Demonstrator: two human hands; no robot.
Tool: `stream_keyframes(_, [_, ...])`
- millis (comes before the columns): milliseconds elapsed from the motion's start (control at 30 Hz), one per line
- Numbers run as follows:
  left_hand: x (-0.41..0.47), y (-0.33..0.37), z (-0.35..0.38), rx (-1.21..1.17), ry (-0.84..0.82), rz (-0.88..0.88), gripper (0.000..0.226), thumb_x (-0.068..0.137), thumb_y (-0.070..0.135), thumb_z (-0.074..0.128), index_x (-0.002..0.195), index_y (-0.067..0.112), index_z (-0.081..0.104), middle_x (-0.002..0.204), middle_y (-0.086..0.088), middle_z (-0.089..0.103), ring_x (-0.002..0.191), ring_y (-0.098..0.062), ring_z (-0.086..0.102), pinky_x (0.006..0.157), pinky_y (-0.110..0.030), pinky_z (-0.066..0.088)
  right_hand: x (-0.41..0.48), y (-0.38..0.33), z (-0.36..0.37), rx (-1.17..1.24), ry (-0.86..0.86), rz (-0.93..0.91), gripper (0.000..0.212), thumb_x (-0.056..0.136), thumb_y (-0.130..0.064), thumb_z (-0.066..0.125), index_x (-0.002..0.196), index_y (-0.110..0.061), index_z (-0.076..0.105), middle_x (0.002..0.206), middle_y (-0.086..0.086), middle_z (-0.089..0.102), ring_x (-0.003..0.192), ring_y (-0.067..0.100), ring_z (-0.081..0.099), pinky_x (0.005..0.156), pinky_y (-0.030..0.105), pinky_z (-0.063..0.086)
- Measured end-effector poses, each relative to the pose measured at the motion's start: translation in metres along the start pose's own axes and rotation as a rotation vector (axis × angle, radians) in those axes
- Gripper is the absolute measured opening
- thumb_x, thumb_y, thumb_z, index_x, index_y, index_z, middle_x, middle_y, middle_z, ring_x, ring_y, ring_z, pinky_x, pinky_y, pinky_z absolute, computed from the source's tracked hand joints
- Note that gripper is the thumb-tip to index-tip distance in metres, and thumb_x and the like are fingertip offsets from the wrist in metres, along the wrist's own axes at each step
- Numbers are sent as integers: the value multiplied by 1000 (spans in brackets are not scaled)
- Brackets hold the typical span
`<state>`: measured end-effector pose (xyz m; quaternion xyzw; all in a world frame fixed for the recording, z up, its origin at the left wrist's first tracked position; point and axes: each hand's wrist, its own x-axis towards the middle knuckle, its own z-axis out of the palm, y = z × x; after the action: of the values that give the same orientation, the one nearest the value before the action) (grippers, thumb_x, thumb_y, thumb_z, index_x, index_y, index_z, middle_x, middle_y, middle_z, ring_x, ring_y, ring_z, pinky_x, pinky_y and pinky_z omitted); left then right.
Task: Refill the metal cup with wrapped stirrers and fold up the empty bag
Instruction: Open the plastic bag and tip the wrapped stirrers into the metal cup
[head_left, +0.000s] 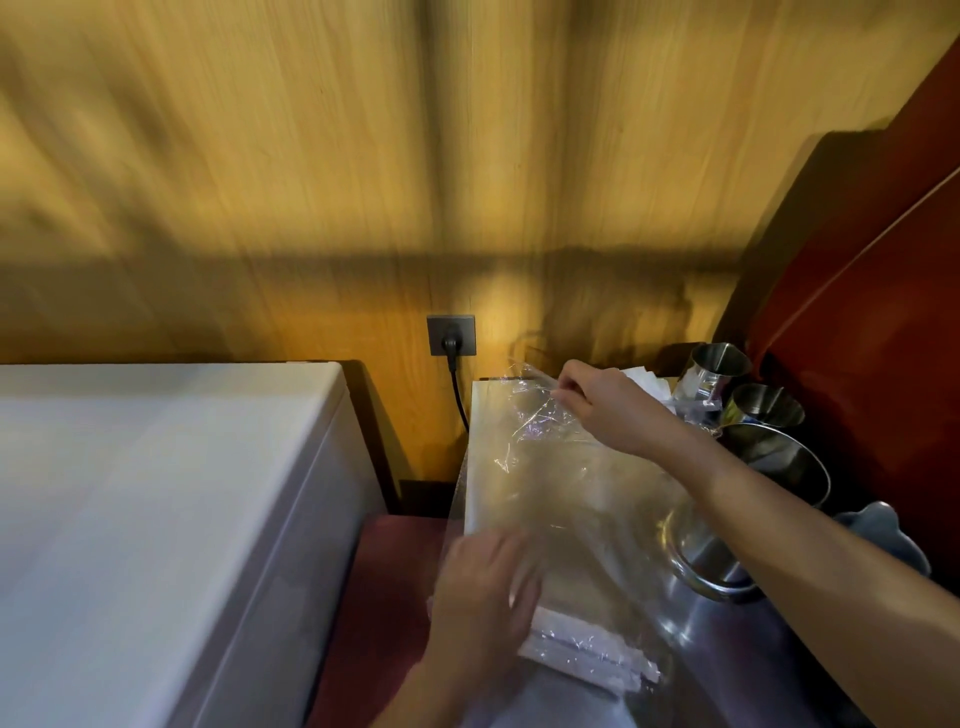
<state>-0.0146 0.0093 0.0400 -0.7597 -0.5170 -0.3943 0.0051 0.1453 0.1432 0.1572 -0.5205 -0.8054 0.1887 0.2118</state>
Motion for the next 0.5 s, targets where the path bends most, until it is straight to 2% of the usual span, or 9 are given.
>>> stream_keyframes(67, [36,1,-13,-33,106,-121,51,82,43,56,121,10,54,119,-11,61,109,-22,55,92,-31,41,-3,-7,-4,13,-17,-50,15,93,-25,47,82,-17,48,64,-5,51,57,14,47,50,28,32])
stream_keyframes(133, [73,0,-26,-144,127,-255,85,74,60,57,139,9,32,142,-15,39,130,-22,34,106,-37,29,-6,-14,-8,17,-33,-98,12,93,-25,47,82,-21,47,64,-9,51,55,9,45,51,25,31])
stream_keyframes(200, [102,-4,-36,-272,55,-321,111,63,67,65,145,16,11,149,-12,28,135,-17,23,110,-37,22,-9,-20,-11,12,-47,-138,10,93,-26,47,84,-23,47,67,-11,51,58,7,47,54,24,34])
stream_keyframes(233, [113,-6,-38,-339,-7,-346,116,59,63,72,145,20,7,144,-11,36,133,-17,31,108,-36,28,-11,-22,-12,6,-54,-158,10,93,-26,47,84,-23,47,68,-12,50,60,7,47,56,24,35])
stream_keyframes(267, [122,-8,-40,-419,-77,-377,115,58,53,79,144,21,10,132,-9,49,124,-17,45,102,-34,37,-12,-23,-13,-2,-62,-175,9,93,-26,47,84,-23,47,68,-13,49,61,7,48,57,25,36])
stream_keyframes(333, [131,-13,-41,-611,-168,-438,84,66,27,82,134,13,35,99,-5,66,89,-14,65,80,-30,51,-15,-23,-14,-32,-78,-185,9,92,-27,48,84,-24,47,68,-14,48,62,8,48,56,23,35])
stream_keyframes(400, [134,-18,-37,-756,-136,-463,30,74,6,74,99,4,58,75,-7,66,65,-10,66,65,-27,55,-18,-20,-16,-85,-57,-175,10,90,-34,52,86,-26,48,71,-14,49,67,10,50,60,24,36])
stream_keyframes(433, [133,-20,-37,-859,-111,-482,12,77,-2,69,81,3,58,71,-9,61,59,-8,64,61,-24,55,-19,-17,-17,-122,-20,-169,12,88,-38,54,88,-27,49,76,-13,52,73,10,51,66,26,37])
stream_keyframes(500, [128,-21,-34,-1041,-83,-530,24,80,-13,59,66,5,52,70,-12,54,57,-7,62,60,-22,55,-23,-7,-19,-202,90,-148,27,85,-45,54,102,-24,54,97,-6,58,91,12,51,85,31,31])
